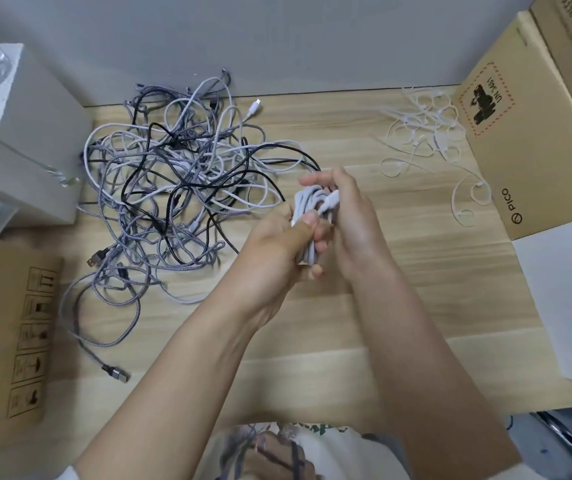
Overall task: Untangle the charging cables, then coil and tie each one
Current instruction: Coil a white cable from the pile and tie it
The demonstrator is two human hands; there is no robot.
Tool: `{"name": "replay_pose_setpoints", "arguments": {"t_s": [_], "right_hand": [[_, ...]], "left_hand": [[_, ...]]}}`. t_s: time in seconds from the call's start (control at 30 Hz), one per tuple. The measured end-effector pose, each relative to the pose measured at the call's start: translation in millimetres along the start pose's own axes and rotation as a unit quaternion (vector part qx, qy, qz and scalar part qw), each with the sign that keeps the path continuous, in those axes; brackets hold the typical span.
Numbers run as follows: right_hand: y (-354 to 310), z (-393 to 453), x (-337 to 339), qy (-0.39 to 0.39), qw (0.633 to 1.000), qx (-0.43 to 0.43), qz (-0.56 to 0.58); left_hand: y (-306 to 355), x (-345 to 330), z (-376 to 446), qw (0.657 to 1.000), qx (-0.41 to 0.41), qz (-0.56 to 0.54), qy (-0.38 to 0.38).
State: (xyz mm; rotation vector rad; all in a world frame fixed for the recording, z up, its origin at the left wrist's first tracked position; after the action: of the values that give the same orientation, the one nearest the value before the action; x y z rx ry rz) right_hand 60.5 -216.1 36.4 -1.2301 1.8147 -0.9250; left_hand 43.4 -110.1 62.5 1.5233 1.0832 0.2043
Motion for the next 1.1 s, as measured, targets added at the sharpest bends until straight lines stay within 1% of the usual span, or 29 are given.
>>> {"name": "replay_pose_setpoints", "arguments": {"t_s": [0.07,0.13,0.2,0.27,0.37,0.43,0.5,0.53,0.57,0.6,0.63,0.67,0.7,0.73,0.8,0.9,0.97,1.03,1.1], "right_hand": [[0,37,24,0.031,0.998,0.011,-0.061],[4,78,57,0.111,0.989,-0.004,-0.095],[10,113,88,0.18,0.973,-0.027,-0.145],[17,136,111,0.214,0.942,-0.074,-0.248],[31,148,132,0.221,0.882,-0.154,-0.387],[38,148,137,0.216,0.853,-0.166,-0.444],[43,145,135,0.207,0.836,-0.15,-0.486],[45,142,132,0.203,0.84,-0.137,-0.484],[48,138,128,0.209,0.859,-0.112,-0.454],[49,134,124,0.213,0.897,-0.081,-0.379],[50,127,116,0.212,0.939,-0.047,-0.267],[46,116,106,0.2,0.969,-0.013,-0.144],[40,103,97,0.177,0.983,0.022,-0.046],[31,86,84,0.151,0.987,0.056,0.021],[13,45,58,0.107,0.982,0.108,0.113],[-2,-17,26,0.034,0.97,0.141,0.196],[-6,-51,12,-0.025,0.963,0.137,0.231],[-6,-75,0,-0.088,0.958,0.109,0.25],[-2,-91,-8,-0.138,0.961,0.077,0.225]], "left_hand": [[1,5,5,0.999,0.002,0.037,0.027],[0,12,8,0.998,0.004,0.045,0.041],[-2,18,10,0.998,0.005,0.03,0.056],[-4,23,12,0.998,0.005,0.021,0.058],[-5,25,15,0.998,0.002,0.021,0.053],[-5,25,17,0.998,0.002,0.022,0.055],[-5,25,16,0.998,0.002,0.031,0.057],[-6,25,14,0.998,0.001,0.038,0.058],[-7,25,12,0.997,-0.001,0.044,0.056],[-8,25,9,0.997,-0.003,0.049,0.056],[-9,25,8,0.997,-0.003,0.053,0.056],[-10,24,5,0.997,-0.005,0.06,0.056],[-11,24,3,0.996,-0.006,0.065,0.057],[-11,24,1,0.996,-0.009,0.071,0.056],[-11,24,-5,0.995,-0.021,0.077,0.056],[-10,23,-14,0.994,-0.041,0.079,0.061],[-9,20,-20,0.993,-0.056,0.08,0.064],[-9,17,-24,0.991,-0.071,0.086,0.072],[-9,13,-31,0.989,-0.09,0.095,0.074]]}}
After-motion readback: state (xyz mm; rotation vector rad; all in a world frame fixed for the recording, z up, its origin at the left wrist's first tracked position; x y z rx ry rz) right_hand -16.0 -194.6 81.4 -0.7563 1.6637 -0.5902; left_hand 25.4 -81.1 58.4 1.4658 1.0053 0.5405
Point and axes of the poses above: each hand's wrist, its own z-axis towards the middle knuckle, its own x-axis out of the back of the hand, y = z × x, the point moved 2 cm from there along z, towards the middle knuckle, and after that the axes turned 11 degrees about -y, right-handed, at the moved point
